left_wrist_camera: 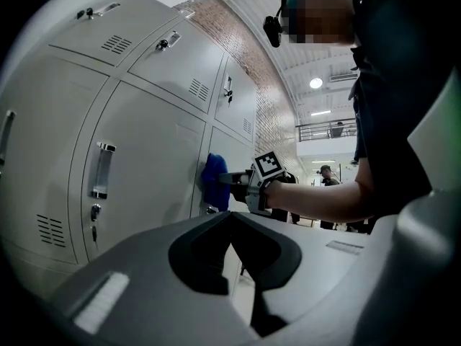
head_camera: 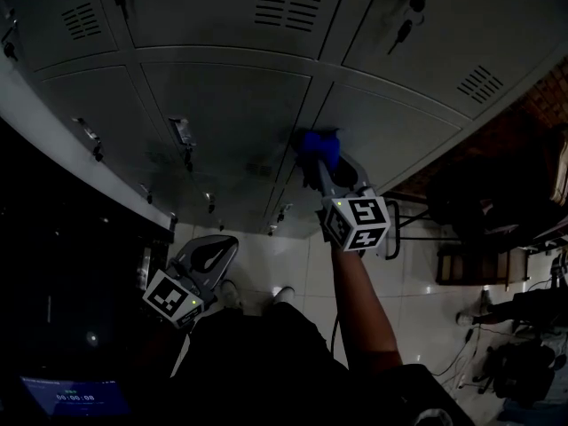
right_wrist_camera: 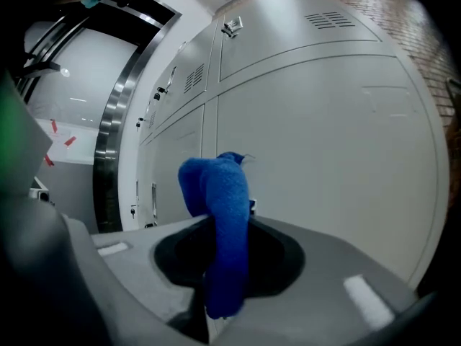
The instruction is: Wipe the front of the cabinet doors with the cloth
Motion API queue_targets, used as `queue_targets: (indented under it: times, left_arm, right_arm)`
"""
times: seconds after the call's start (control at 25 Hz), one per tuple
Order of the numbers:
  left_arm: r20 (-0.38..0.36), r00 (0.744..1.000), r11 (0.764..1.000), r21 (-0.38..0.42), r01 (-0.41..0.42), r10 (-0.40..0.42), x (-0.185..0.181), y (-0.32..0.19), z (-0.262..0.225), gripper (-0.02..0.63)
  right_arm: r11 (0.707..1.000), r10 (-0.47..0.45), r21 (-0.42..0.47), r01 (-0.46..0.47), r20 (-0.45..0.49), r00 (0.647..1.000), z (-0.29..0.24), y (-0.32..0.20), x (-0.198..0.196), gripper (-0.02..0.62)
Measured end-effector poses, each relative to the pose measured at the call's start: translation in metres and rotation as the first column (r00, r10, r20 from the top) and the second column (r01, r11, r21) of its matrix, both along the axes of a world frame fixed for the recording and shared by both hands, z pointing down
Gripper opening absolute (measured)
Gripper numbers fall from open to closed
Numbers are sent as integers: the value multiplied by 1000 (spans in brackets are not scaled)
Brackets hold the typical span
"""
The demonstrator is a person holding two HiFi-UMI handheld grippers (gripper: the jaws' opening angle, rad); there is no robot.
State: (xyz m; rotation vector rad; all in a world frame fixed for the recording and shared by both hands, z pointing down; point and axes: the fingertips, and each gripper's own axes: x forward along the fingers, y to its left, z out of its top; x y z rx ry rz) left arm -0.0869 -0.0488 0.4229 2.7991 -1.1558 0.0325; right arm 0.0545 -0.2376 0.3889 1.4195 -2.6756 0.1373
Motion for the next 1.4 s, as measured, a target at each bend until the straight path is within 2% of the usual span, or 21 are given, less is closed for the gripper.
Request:
queue_targets:
  times: [0.24,0.48,0.88,1.24,1.4]
  left_arm:
    - [2,999,999,16,-38,38,26,-7,-5,0]
    - [8,997,997,6,-78,78,55,-13,-4,0]
    - [14,992,992,8,-124,124,90,-17,-2,0]
    - [12,985,985,-6,-171,172,105,-17,-1,0]
    - [4,981,981,-18,-192,192,100,-14,2,0]
  right_arm:
    - [999,40,-27,-39,32,999,4,-2,40,86]
    - [991,131,-33,-130,30,991,9,-5,101,86]
    - [946,322,-50,-320,30,946,16,-6,216,86]
    - [893,447,-70,-444,40,894,23,4,266,86]
    - [895,444,-68,-441,38,895,25,21,255,86]
